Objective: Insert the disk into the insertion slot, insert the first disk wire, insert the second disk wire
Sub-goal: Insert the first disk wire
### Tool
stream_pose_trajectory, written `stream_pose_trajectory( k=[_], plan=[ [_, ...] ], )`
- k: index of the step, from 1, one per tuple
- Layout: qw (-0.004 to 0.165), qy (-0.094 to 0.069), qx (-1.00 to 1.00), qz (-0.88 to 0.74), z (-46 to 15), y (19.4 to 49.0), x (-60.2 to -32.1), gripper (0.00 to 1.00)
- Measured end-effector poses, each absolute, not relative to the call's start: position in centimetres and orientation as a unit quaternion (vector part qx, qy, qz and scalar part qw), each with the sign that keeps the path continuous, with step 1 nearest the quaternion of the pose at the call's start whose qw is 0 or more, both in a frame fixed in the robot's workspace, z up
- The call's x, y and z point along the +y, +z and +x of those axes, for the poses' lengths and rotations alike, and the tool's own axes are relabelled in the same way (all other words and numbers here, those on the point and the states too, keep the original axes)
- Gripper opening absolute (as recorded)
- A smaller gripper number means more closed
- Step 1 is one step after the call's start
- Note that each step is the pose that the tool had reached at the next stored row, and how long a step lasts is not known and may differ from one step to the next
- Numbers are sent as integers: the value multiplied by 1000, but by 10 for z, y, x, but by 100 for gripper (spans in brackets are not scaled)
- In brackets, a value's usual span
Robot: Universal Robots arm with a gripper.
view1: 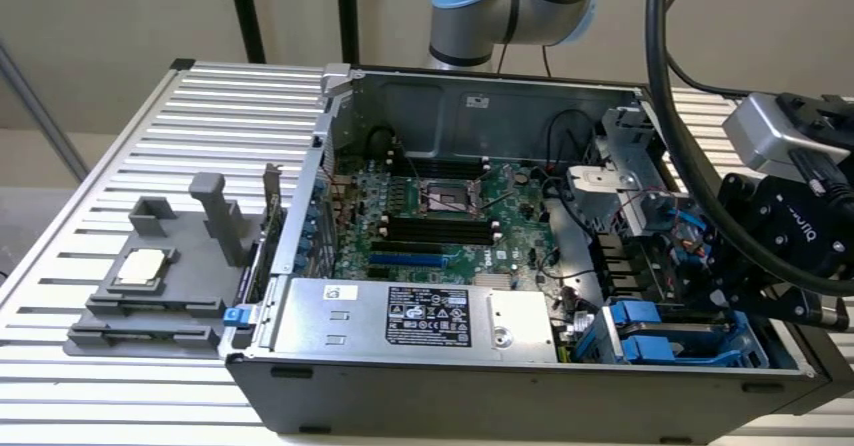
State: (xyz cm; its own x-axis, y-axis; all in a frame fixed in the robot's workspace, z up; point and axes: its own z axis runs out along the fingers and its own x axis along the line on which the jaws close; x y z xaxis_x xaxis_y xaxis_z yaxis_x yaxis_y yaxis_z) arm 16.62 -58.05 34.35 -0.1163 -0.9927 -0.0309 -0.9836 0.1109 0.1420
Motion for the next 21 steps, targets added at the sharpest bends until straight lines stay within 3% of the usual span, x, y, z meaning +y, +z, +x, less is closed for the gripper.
stream_pose_trajectory(
  k=[21],
  plan=[
    [38, -61, -745, 664, 165, 341, -580, 16]
  ],
)
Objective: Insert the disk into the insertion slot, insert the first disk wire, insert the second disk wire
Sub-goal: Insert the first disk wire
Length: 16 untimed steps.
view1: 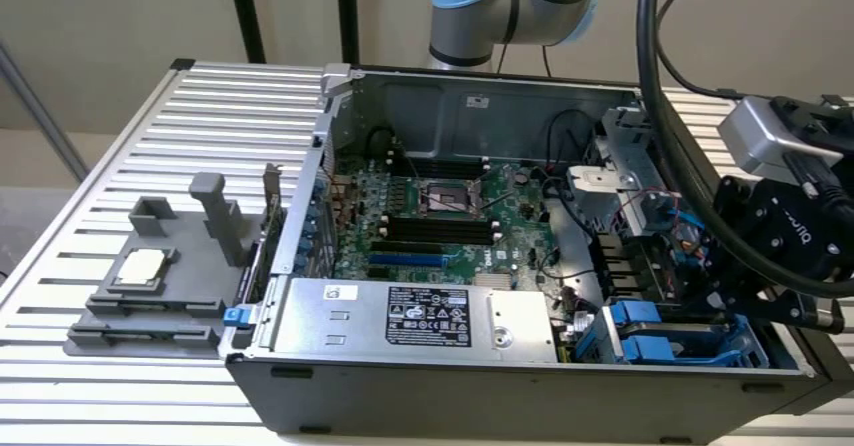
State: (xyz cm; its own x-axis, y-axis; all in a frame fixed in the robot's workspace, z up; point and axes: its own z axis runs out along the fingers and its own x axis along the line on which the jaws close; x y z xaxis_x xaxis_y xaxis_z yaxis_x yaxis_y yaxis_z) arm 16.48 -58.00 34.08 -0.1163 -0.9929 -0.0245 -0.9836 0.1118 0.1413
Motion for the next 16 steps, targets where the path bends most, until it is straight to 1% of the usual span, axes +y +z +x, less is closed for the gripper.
stream_pose_trajectory(
  k=[16],
  plan=[
    [39, -60, -744, 664, 168, 337, -576, 16]
  ],
)
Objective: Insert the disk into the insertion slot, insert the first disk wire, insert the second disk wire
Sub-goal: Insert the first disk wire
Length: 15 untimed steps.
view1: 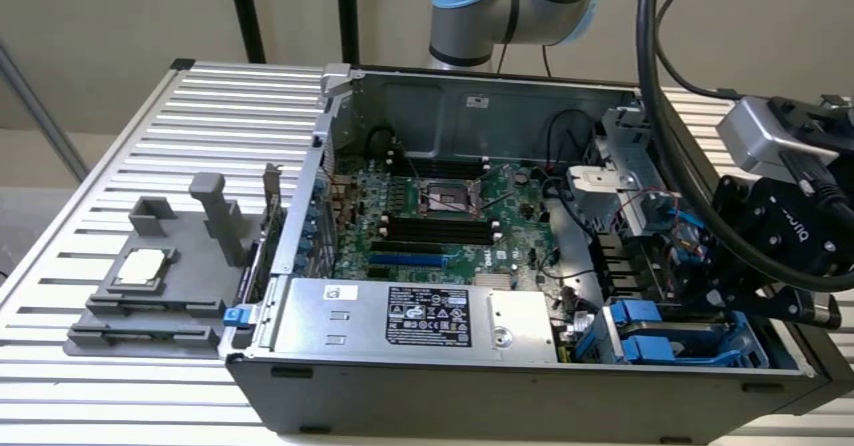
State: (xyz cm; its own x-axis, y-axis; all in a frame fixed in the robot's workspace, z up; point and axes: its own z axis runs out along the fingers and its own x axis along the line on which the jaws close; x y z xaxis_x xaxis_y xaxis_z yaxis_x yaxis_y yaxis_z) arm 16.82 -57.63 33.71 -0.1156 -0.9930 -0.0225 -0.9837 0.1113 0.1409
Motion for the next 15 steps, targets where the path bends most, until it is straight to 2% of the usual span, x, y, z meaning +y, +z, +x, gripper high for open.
stream_pose_trajectory(
  k=[8, 9, 15],
  plan=[
    [39, -62, -744, 664, 168, 338, -577, 17],
    [41, -62, -744, 664, 168, 341, -577, 24],
    [45, -65, -744, 663, 168, 366, -577, 24]
  ],
)
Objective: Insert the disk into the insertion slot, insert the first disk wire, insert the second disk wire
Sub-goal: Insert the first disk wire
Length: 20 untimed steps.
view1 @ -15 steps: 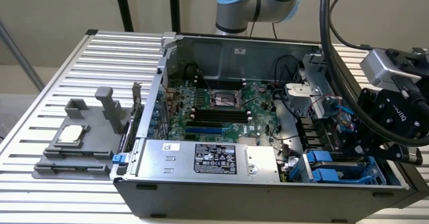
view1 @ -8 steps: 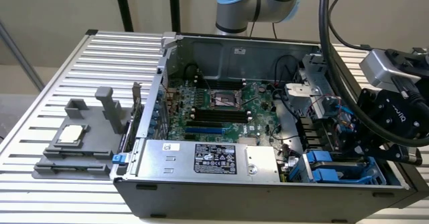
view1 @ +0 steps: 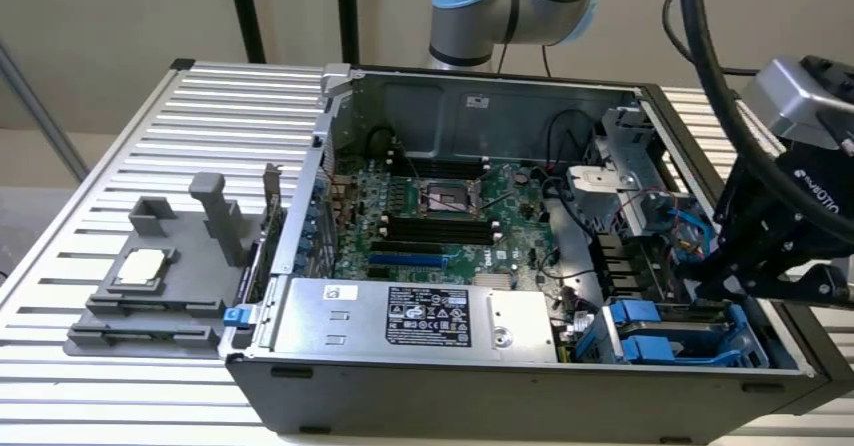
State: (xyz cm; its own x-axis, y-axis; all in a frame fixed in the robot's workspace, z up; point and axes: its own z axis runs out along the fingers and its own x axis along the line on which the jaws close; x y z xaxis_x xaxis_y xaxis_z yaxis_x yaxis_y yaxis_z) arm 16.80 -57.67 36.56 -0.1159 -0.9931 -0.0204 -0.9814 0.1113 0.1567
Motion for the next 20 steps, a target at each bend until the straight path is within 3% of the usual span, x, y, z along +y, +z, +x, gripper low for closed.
stream_pose_trajectory(
  k=[7, 20],
  plan=[
    [46, -67, -744, 663, 168, 395, -577, 24],
    [62, -46, -746, 662, 157, 387, -560, 24]
  ],
)
